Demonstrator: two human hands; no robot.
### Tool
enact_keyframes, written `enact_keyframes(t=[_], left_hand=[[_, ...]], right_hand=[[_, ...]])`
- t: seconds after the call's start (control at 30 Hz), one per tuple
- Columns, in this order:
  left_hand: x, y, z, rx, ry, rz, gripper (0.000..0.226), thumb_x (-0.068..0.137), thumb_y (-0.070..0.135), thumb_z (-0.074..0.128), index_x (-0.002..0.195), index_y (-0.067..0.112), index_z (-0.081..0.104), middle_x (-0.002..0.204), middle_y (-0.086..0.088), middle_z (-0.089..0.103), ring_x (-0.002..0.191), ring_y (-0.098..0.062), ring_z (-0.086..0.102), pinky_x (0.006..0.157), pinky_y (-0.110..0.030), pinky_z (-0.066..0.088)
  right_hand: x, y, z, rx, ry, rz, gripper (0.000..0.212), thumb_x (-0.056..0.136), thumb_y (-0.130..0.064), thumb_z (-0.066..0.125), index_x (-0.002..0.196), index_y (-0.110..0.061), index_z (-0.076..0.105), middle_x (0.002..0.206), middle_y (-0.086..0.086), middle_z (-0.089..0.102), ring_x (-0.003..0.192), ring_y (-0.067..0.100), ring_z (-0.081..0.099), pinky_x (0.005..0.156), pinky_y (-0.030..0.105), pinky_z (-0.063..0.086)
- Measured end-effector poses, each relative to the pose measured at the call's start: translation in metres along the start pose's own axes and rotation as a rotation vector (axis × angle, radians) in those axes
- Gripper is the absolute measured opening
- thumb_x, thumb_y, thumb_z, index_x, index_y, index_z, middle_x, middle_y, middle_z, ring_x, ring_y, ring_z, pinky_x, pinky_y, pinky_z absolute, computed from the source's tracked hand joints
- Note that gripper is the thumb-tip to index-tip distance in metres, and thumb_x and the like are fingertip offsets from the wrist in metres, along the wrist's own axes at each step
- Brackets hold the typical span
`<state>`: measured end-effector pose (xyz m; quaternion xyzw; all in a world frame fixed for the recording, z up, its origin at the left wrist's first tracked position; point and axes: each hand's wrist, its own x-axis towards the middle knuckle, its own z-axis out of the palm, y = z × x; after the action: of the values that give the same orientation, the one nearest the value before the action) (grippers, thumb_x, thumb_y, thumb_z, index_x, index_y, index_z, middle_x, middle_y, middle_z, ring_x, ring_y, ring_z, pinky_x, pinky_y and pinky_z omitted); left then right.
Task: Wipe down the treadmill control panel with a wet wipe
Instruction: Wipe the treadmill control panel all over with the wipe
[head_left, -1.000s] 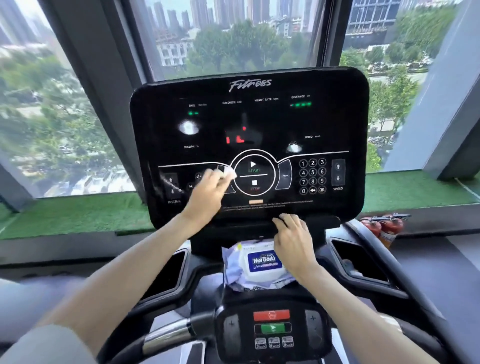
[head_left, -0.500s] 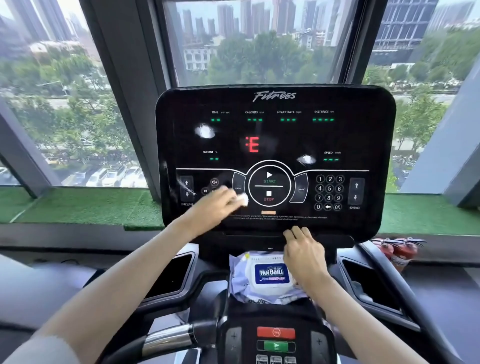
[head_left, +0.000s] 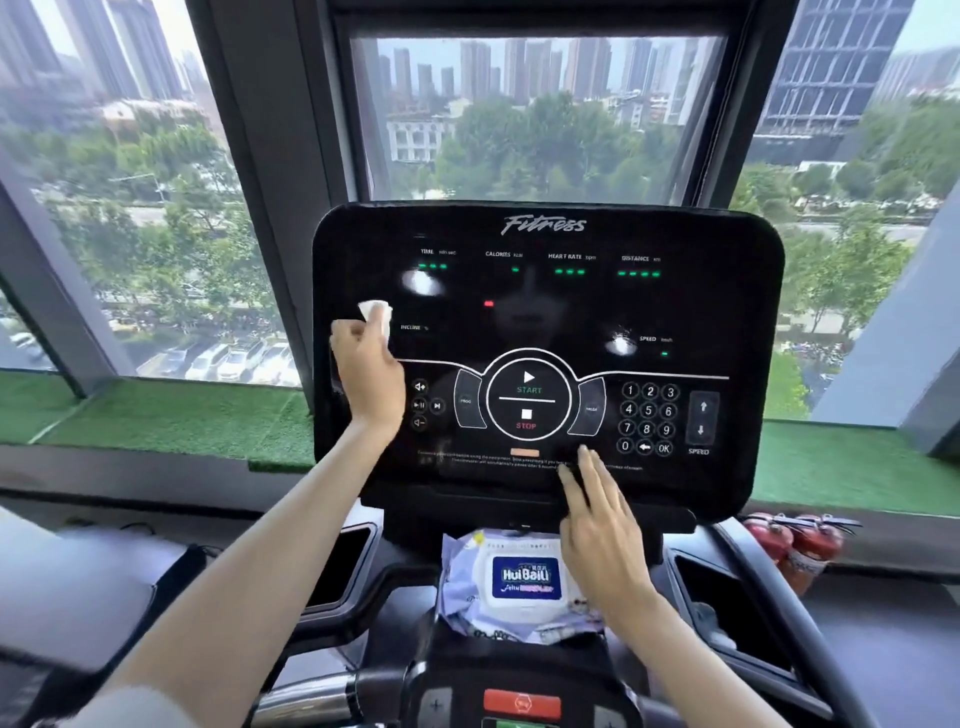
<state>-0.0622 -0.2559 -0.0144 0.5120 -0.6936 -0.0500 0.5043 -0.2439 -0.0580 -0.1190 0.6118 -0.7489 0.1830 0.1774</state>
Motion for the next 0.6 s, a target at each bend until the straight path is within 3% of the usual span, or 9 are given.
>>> enact_keyframes(t=[0.07,0.17,0.2,0.23,0.33,0.37,0.43,0.5,0.6], left_hand=[[-0.016,0.019,0.01,0.079,-0.095,0.201,0.058,0.076,-0.02,0.046,0.128,0.006,0.051,0.096,-0.01,0.042,0.086,-0.016,0.035,0.065,-0.03,0.046],[-0.034,0.026,0.02,0.208,-0.379,0.938,0.063,0.068,-0.019,0.051,0.127,0.005,0.052,0.093,-0.01,0.047,0.084,-0.018,0.04,0.05,-0.028,0.046],[-0.025,0.025,0.021,0.211,-0.392,0.986,0.066,0.066,-0.022,0.052,0.125,0.006,0.053,0.092,-0.008,0.047,0.083,-0.019,0.041,0.049,-0.028,0.047],[-0.016,0.028,0.021,0.157,-0.349,0.869,0.066,0.065,-0.024,0.052,0.124,0.008,0.054,0.092,-0.006,0.045,0.082,-0.018,0.041,0.052,-0.029,0.048],[0.011,0.051,0.026,-0.048,-0.017,0.242,0.057,0.074,-0.024,0.044,0.12,0.008,0.053,0.095,-0.007,0.041,0.085,-0.016,0.037,0.07,-0.033,0.049],[0.012,0.064,0.033,-0.064,0.049,0.146,0.057,0.075,-0.024,0.043,0.122,0.008,0.052,0.099,-0.01,0.043,0.088,-0.019,0.039,0.074,-0.029,0.047],[0.0,0.096,0.053,-0.096,0.037,0.186,0.063,0.074,-0.025,0.047,0.126,0.01,0.051,0.103,-0.011,0.044,0.092,-0.022,0.04,0.077,-0.024,0.041],[-0.03,0.127,0.075,-0.095,-0.145,0.515,0.067,0.069,-0.025,0.052,0.126,0.011,0.052,0.099,-0.009,0.046,0.091,-0.021,0.04,0.076,-0.027,0.045],[-0.059,0.146,0.096,0.123,-0.435,1.363,0.052,0.075,-0.012,0.056,0.123,0.009,0.055,0.093,-0.005,0.052,0.083,-0.02,0.046,0.072,-0.029,0.047]], right_hand=[[0.002,0.004,-0.004,-0.016,0.002,0.015,0.06,0.072,-0.002,0.061,0.13,0.001,0.049,0.143,0.028,0.034,0.134,0.037,0.033,0.105,0.046,0.036],[0.002,0.012,-0.009,-0.01,0.028,0.051,0.06,0.076,-0.004,0.058,0.134,-0.001,0.044,0.146,0.028,0.027,0.137,0.037,0.026,0.108,0.048,0.031],[0.002,0.017,-0.01,-0.004,0.034,0.061,0.06,0.076,-0.005,0.058,0.135,-0.001,0.044,0.147,0.028,0.025,0.137,0.037,0.025,0.109,0.049,0.03],[0.001,0.022,-0.011,-0.002,0.037,0.073,0.06,0.077,-0.005,0.058,0.135,-0.002,0.043,0.148,0.027,0.025,0.138,0.036,0.024,0.109,0.048,0.03],[0.001,0.038,-0.016,-0.001,0.058,0.125,0.059,0.078,-0.006,0.057,0.135,-0.002,0.043,0.148,0.026,0.025,0.138,0.035,0.024,0.111,0.047,0.027],[0.0,0.044,-0.018,0.0,0.058,0.141,0.059,0.079,-0.006,0.057,0.135,-0.003,0.043,0.148,0.026,0.026,0.138,0.034,0.024,0.111,0.046,0.026],[-0.002,0.055,-0.019,0.004,0.056,0.171,0.058,0.08,-0.007,0.057,0.136,-0.003,0.042,0.148,0.025,0.025,0.139,0.033,0.023,0.112,0.044,0.024],[-0.006,0.067,-0.019,0.016,0.064,0.208,0.058,0.08,-0.006,0.057,0.136,-0.004,0.042,0.148,0.025,0.026,0.139,0.033,0.023,0.112,0.044,0.024],[-0.013,0.082,-0.02,0.034,0.066,0.254,0.058,0.081,-0.007,0.056,0.137,-0.003,0.041,0.148,0.025,0.025,0.139,0.034,0.023,0.112,0.046,0.025]])
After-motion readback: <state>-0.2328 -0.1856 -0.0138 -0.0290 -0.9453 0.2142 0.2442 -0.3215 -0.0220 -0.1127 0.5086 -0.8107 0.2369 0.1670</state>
